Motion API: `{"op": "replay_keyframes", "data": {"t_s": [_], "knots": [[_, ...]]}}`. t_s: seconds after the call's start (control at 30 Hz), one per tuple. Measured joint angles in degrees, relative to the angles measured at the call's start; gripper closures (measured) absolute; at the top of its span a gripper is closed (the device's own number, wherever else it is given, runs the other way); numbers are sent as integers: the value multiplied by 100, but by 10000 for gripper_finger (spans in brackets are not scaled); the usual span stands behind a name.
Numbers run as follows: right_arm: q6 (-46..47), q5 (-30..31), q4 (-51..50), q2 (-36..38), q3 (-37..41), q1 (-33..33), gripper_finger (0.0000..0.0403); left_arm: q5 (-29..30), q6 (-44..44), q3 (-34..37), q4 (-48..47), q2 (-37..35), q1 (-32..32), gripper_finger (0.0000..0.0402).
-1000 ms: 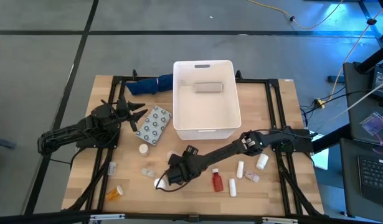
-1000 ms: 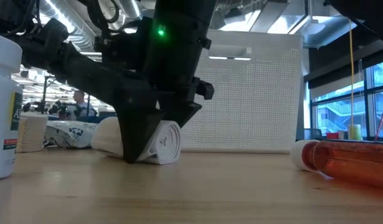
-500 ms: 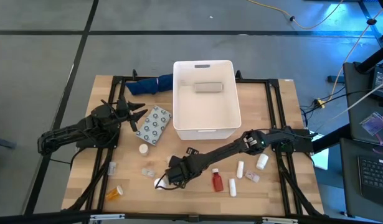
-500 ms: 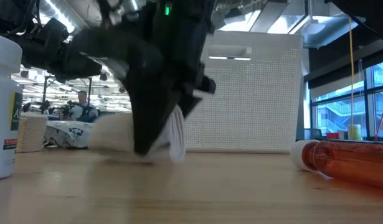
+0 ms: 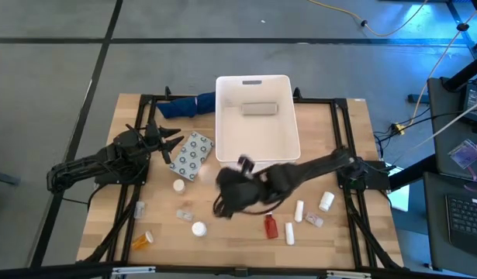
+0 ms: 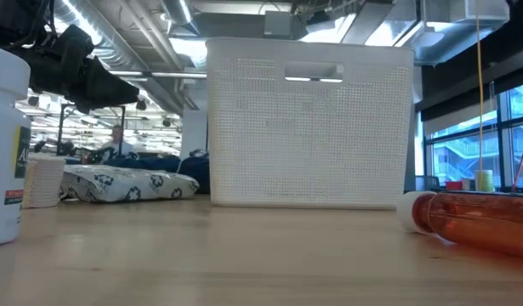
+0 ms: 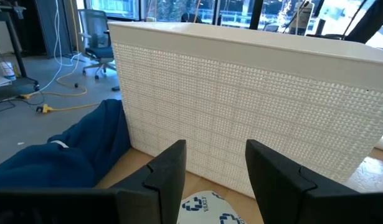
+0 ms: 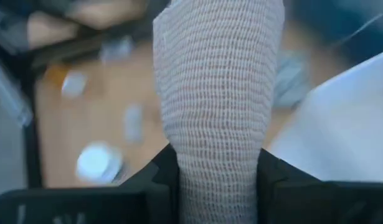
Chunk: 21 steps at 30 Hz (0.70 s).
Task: Pick & place medical supplies in basket/bin
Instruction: Put the right white bandage into the bin
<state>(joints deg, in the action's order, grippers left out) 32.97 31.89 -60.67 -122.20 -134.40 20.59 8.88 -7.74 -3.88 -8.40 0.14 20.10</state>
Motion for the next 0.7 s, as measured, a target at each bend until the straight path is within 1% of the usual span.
{"op": "replay_keyframes", "data": {"t_s": [0.07, 0.1, 0.2, 0.3, 0.4, 0.47, 0.6, 0.7], "knots": [[-418, 413, -46, 292, 4, -175, 298, 2, -1, 0, 7, -2, 0, 242], [-649, 513, -80, 460, 6, -287, 298, 1, -1, 0, 7, -2, 0, 242], [-1397, 500, -289, 839, -3, -784, 298, 7, -1, 0, 13, 0, 0, 242], [-2187, 110, -768, 998, -5, -1460, 298, 5, -2, 0, 29, 0, 0, 242], [-2975, -376, -1724, 985, 9, -2190, 298, 14, -1, 0, 39, 0, -2, 242], [-3417, -595, -2212, 974, 151, -2621, 298, 20, -2, 0, 44, 0, 0, 242], [-4410, -1146, -2377, 930, 658, -3362, 298, 24, -1, 0, 45, 0, 0, 242], [-5027, -1867, -2170, 952, 1170, -3866, 298, 22, -1, 0, 46, 0, 0, 242]]}}
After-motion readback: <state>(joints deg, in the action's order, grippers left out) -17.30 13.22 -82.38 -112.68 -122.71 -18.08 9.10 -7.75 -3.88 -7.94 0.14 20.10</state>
